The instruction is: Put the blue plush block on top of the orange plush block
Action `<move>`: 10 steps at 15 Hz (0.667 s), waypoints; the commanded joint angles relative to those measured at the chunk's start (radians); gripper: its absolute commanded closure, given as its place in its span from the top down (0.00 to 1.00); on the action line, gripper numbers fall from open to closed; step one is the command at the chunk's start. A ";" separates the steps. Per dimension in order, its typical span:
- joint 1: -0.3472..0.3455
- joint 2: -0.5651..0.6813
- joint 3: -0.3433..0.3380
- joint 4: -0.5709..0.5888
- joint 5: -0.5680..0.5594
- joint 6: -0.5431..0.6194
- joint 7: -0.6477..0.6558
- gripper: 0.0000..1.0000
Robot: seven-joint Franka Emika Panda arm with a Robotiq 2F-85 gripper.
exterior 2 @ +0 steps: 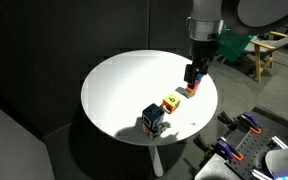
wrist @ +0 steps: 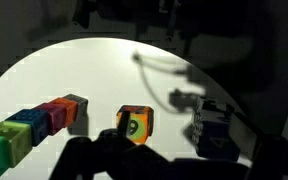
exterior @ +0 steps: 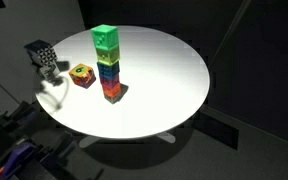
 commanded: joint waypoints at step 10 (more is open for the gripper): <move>0.022 0.036 -0.030 0.018 0.005 0.006 -0.020 1.00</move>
